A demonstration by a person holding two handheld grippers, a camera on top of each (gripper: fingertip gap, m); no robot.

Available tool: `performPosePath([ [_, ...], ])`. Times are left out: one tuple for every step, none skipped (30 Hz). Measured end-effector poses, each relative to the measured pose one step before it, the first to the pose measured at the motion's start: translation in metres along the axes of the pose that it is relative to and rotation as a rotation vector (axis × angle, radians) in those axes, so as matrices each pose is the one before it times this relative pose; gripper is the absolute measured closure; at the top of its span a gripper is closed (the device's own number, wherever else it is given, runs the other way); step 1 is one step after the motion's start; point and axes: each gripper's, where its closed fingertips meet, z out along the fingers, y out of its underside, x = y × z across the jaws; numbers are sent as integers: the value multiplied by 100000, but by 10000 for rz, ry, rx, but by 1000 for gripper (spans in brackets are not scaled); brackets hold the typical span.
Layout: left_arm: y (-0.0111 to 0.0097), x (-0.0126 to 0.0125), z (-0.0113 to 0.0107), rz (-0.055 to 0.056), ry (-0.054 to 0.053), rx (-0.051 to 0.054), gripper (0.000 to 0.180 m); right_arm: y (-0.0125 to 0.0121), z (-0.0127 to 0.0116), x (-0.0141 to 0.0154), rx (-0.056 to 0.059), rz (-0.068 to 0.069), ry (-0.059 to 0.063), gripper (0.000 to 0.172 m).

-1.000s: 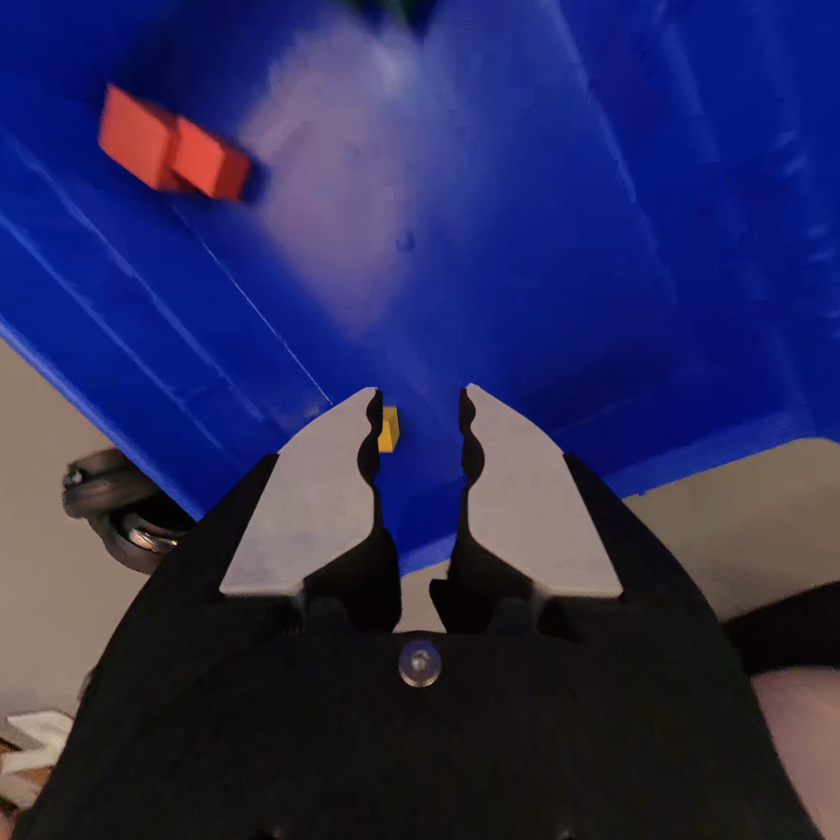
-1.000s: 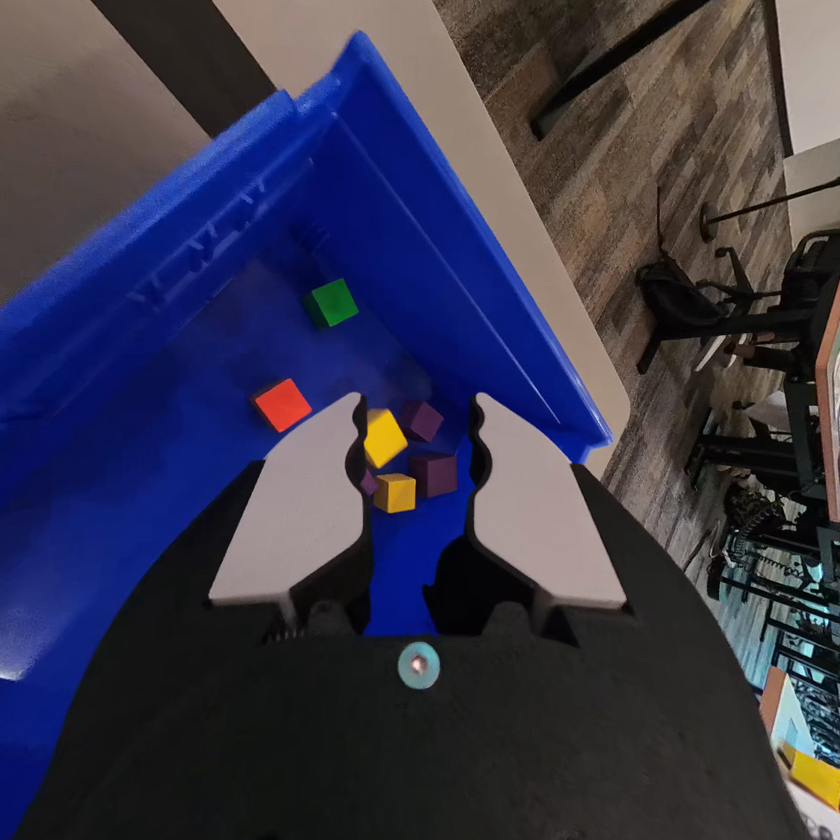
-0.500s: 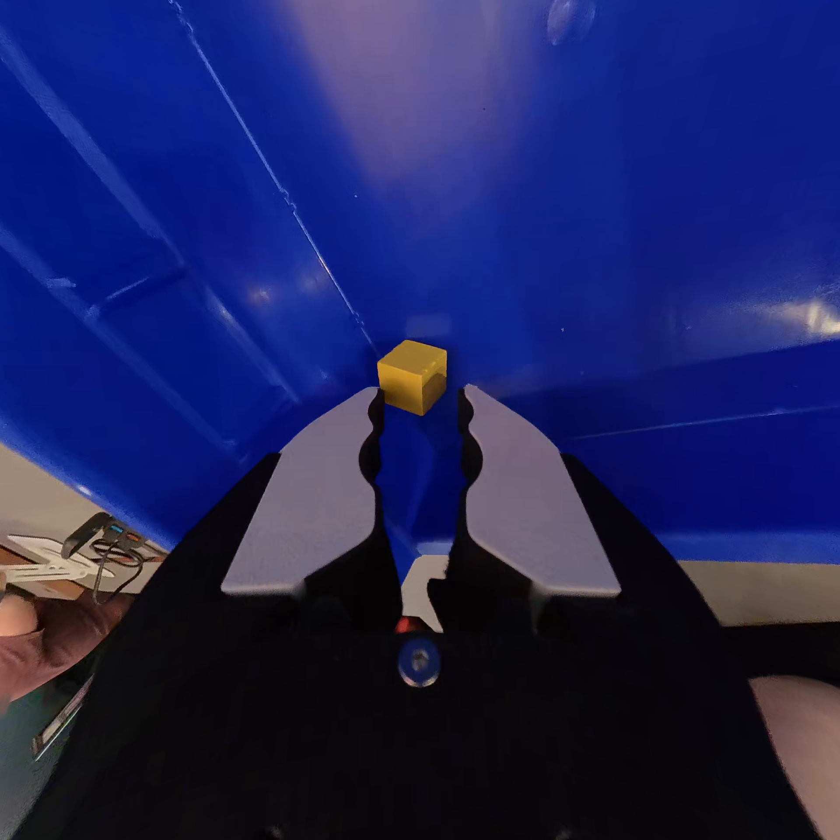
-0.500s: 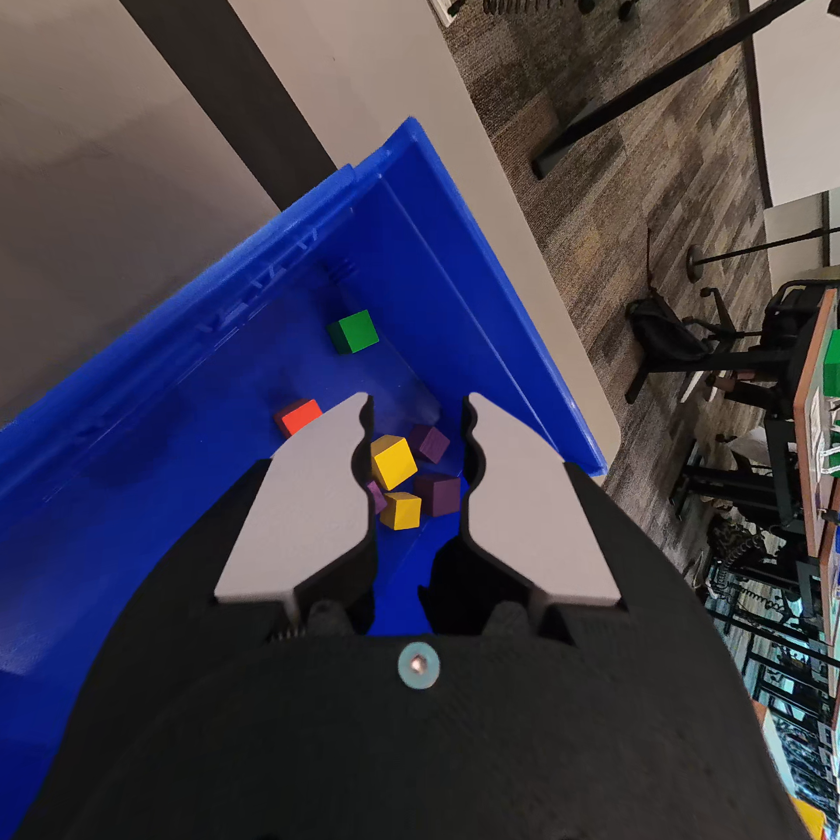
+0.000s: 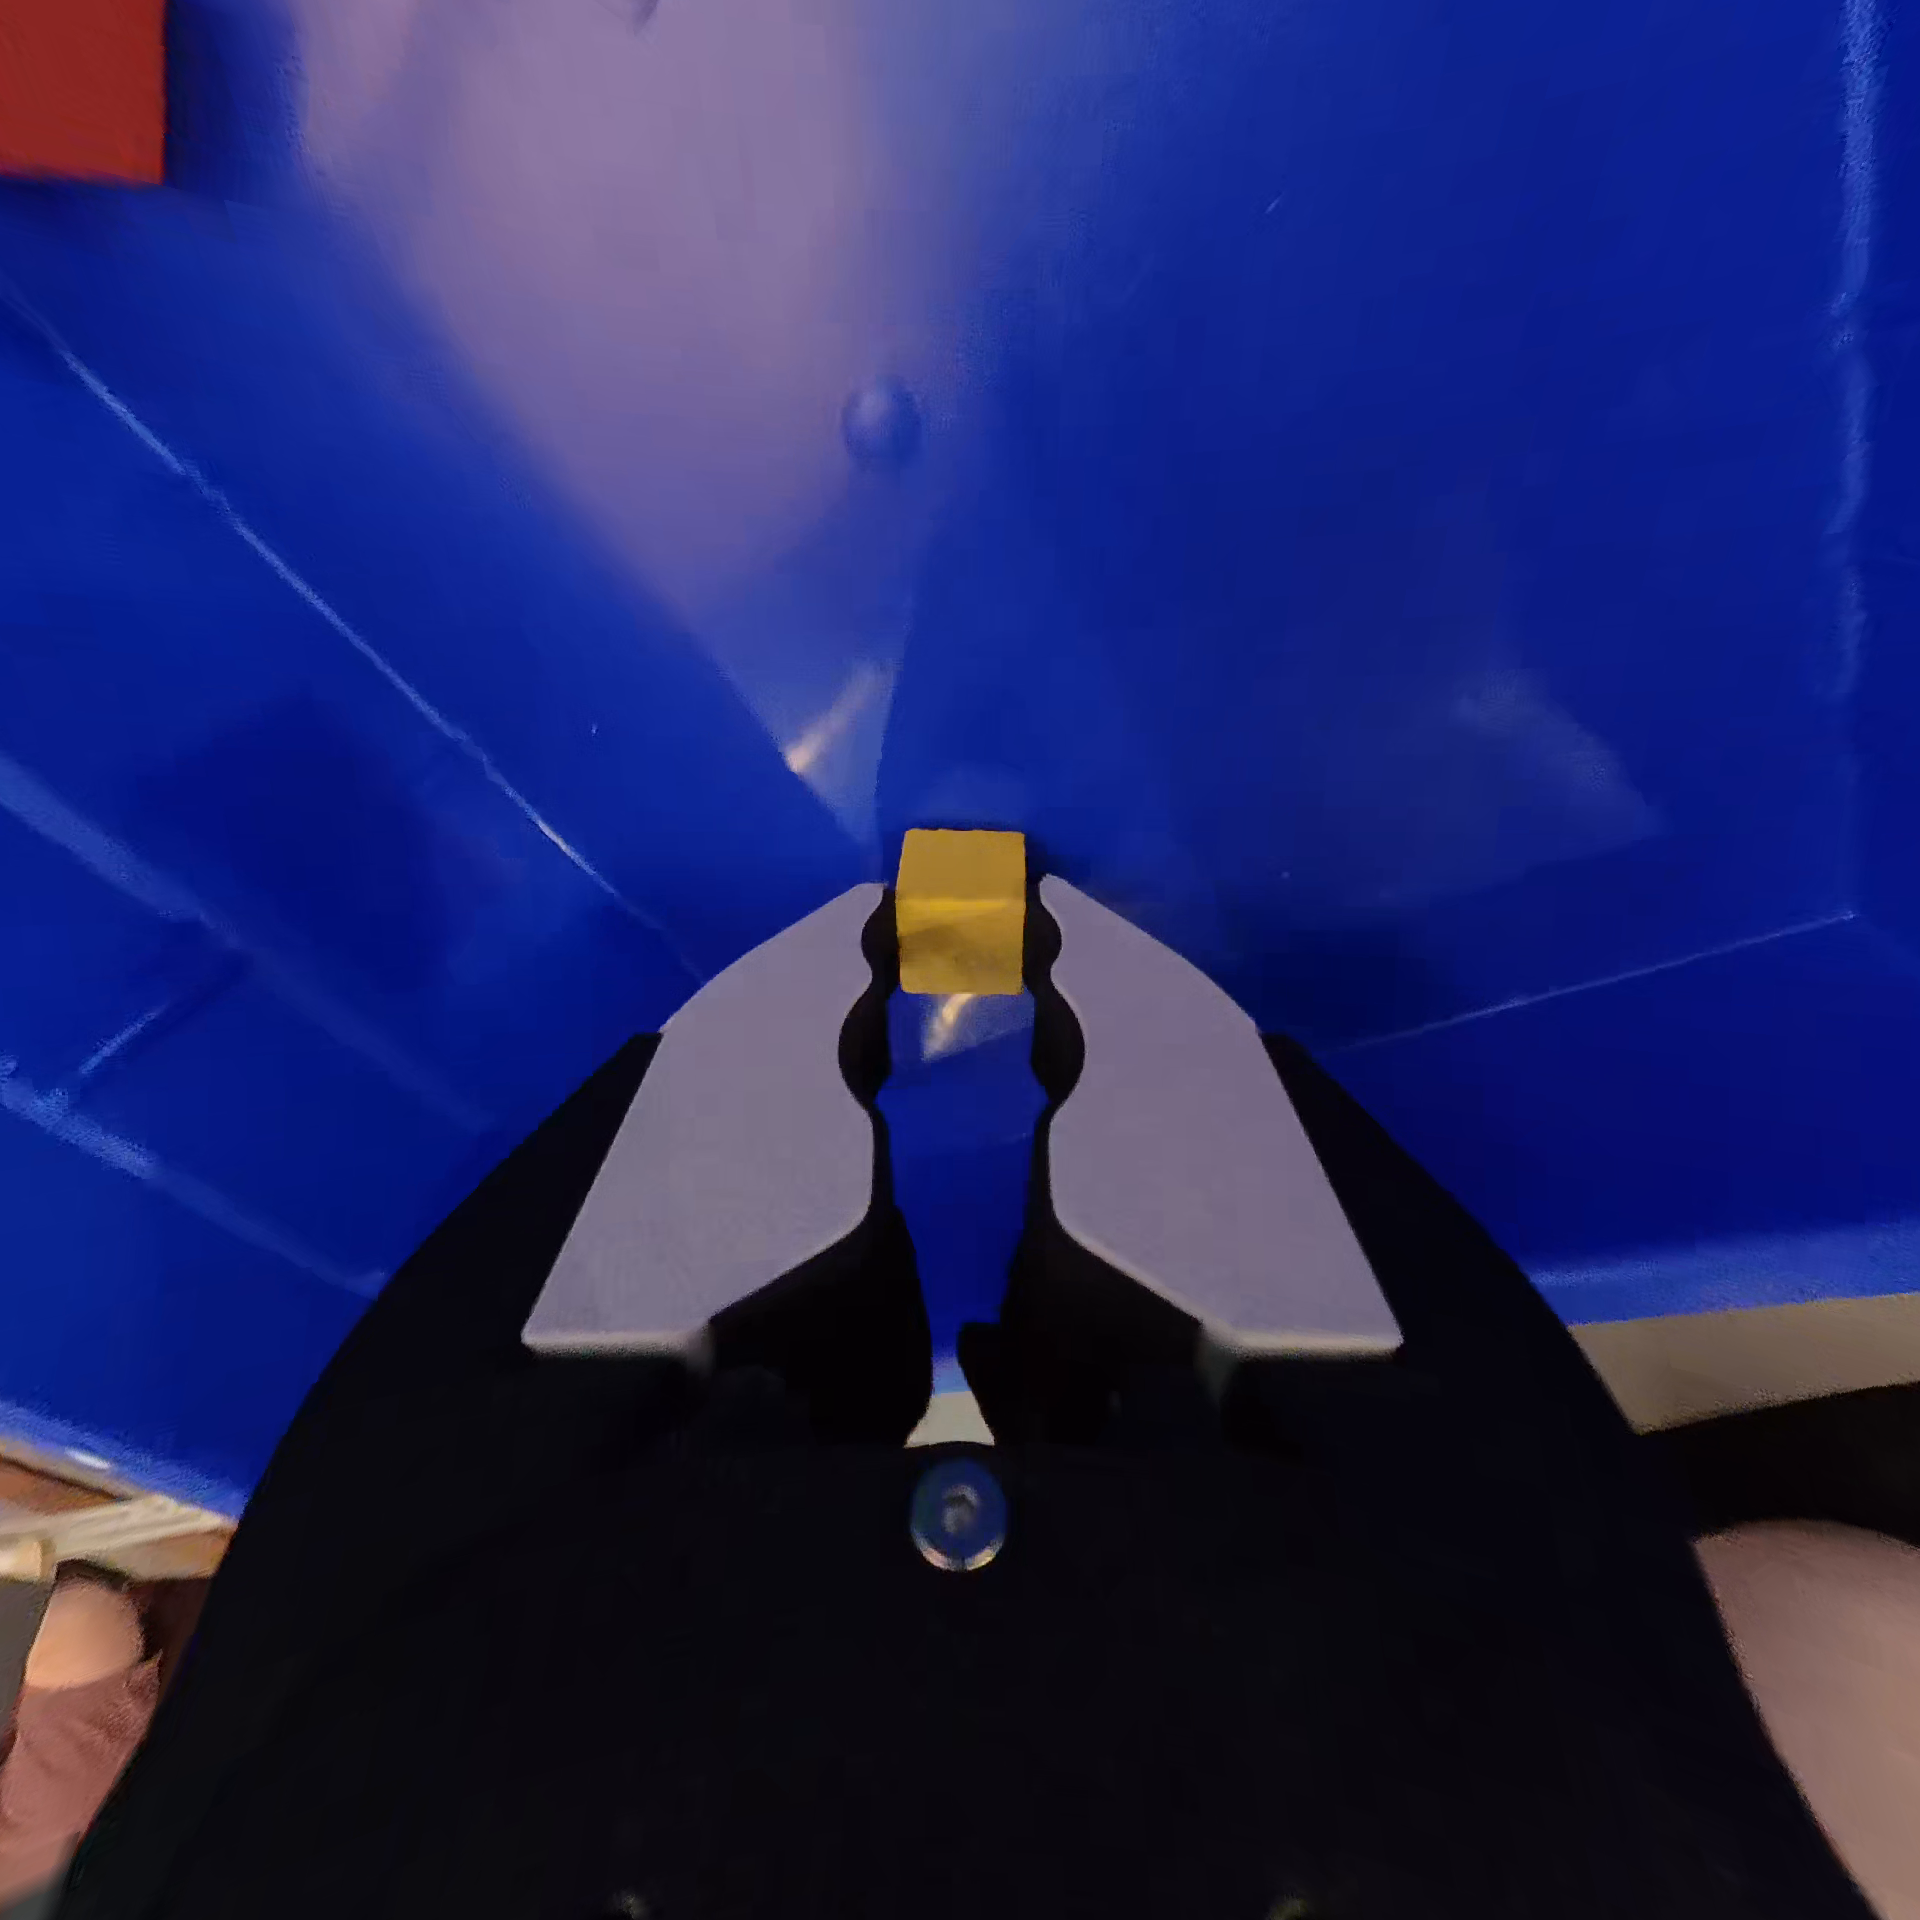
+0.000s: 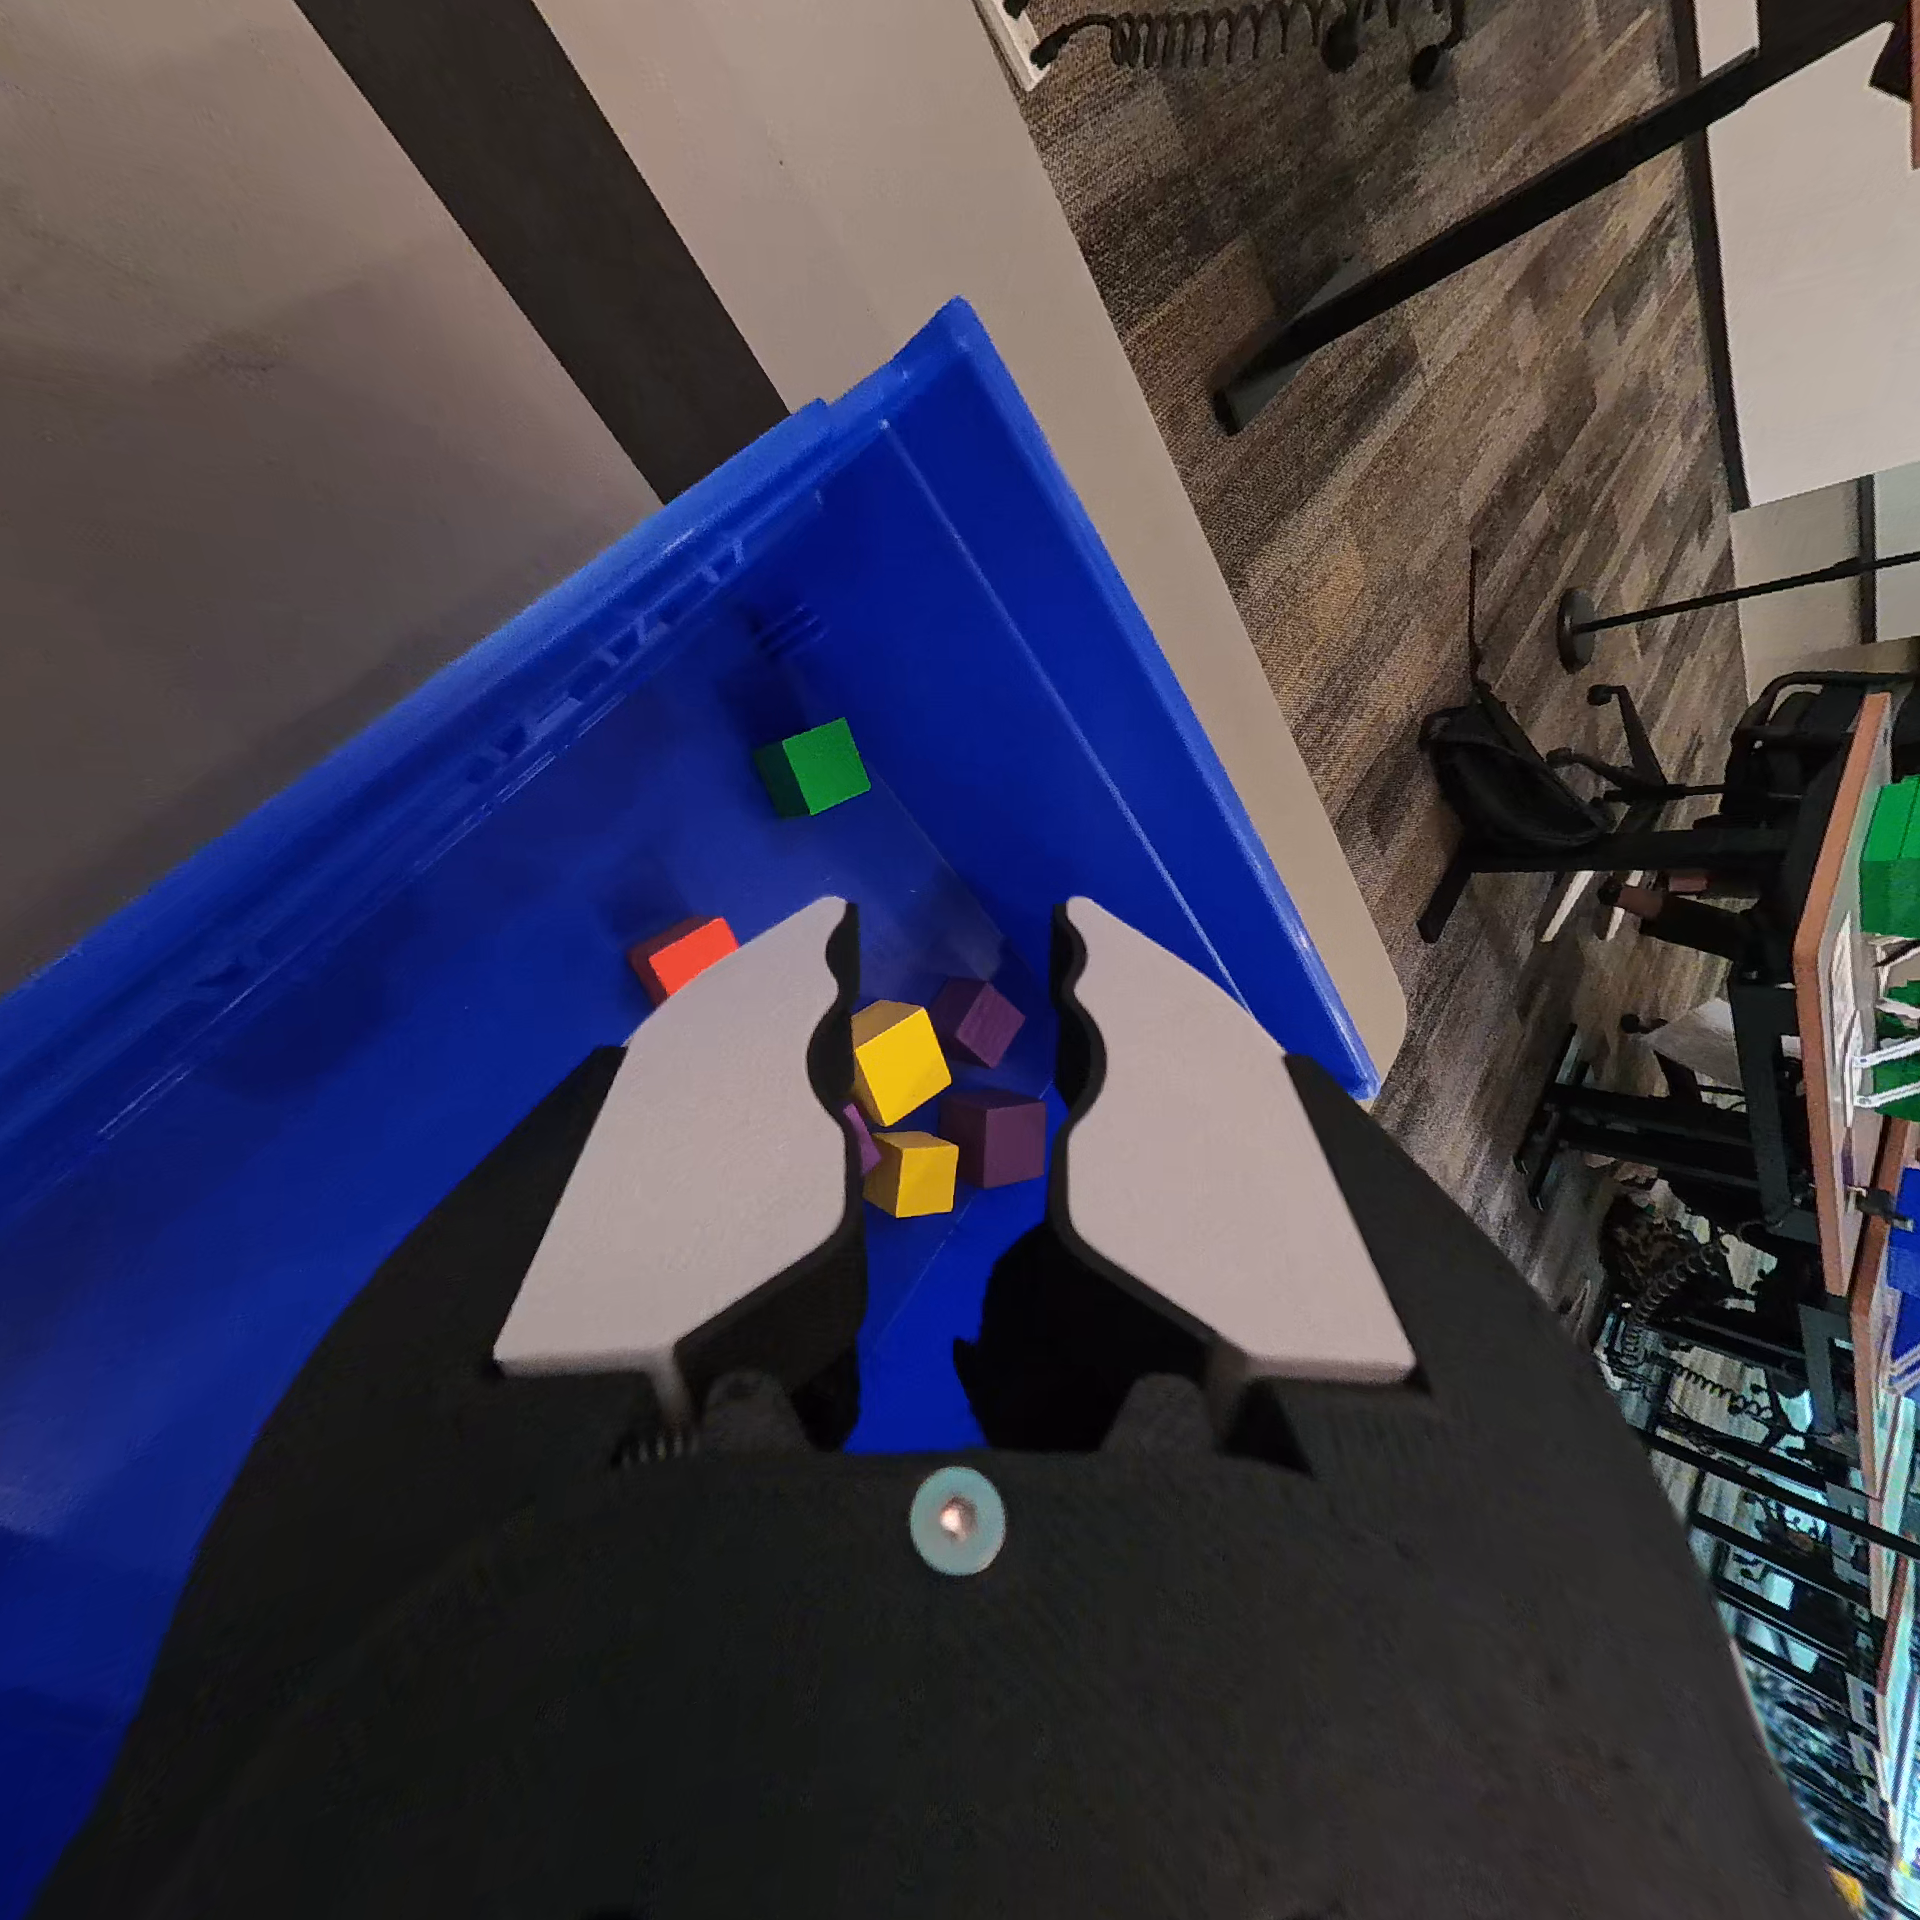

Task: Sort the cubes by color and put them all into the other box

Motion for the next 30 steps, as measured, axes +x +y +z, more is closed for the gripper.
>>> performPosePath([
  [-327,222,-72,78,98,157,157,-63,-54,85,21,-3,54,137],
  [-179,209,-76,69,95,89,157,-120,-116,65,65,11,27,137],
  [-256,202,-197,100,91,197,157,-147,-154,85,81,17,29,137],
  [-431,40,-427,26,27,362,157,-193,-214,108,105,-4,45,137],
  [-353,-229,-665,-140,-93,351,157,-294,-298,221,165,-26,112,137],
  [-308,-226,-836,-124,-112,361,157,-336,-384,281,181,1,134,138],
  [-543,107,-1023,29,41,566,157,-406,-506,314,185,21,126,138],
  [-798,310,-1218,60,110,720,157,-640,-670,351,302,-50,169,138],
  [-977,349,-1361,28,96,763,157,-879,-840,423,424,-74,238,138],
  [-1170,575,-1466,71,172,826,158,-1139,-955,382,508,-70,195,137],
  [-1244,773,-1471,130,214,815,158,-1531,-1078,183,704,-200,161,137],
  [-1290,830,-1414,168,160,762,158,-1806,-1124,31,789,-267,165,137],
  [-1462,949,-1378,210,169,788,158,-1907,-1024,86,697,-151,212,137],
  [-1645,1265,-1252,301,306,815,158,-2035,-930,-155,675,-157,100,138],
  [-1685,1508,-1045,370,371,752,158,-2275,-926,-291,794,-339,134,138],
  [-1688,1591,-741,372,369,655,158,-2294,-880,-271,795,-416,206,139],
  [-1802,1680,-403,377,402,637,158,-2203,-698,-497,703,-346,25,139],
  [-1800,1761,13,373,474,583,158,-2193,-517,-628,712,-206,-61,139],
  [-1631,1665,416,323,472,470,158,-2189,-256,-683,723,-38,-40,139],
  [-1530,1588,753,214,528,450,158,-2052,-13,-942,649,-10,-127,139],
  [-1350,1610,1041,141,643,392,158,-1783,208,-1219,532,-126,-198,139],
  [-1047,1462,1240,176,589,276,158,-1426,382,-1220,374,-255,-118,138],
  [-885,1415,1359,156,631,257,158,-1114,472,-1189,242,-329,-81,137],
  [-817,1566,1447,60,828,304,158,-913,467,-1202,213,-335,-124,136],
  [-731,1507,1524,36,874,327,158,-777,406,-1064,228,-327,-90,135],
  [-503,1127,1537,19,696,246,158,-668,368,-862,240,-220,-26,134],
  [-317,733,1448,-43,506,187,158,-623,356,-923,236,-67,-153,132],
  [-300,664,1253,-55,489,245,158,-584,298,-968,231,-46,-238,131],
  [-271,691,976,10,500,262,158,-547,202,-641,222,-121,-60,131],
  [-202,499,726,-23,376,215,158,-463,148,-447,172,-122,2,131],
])
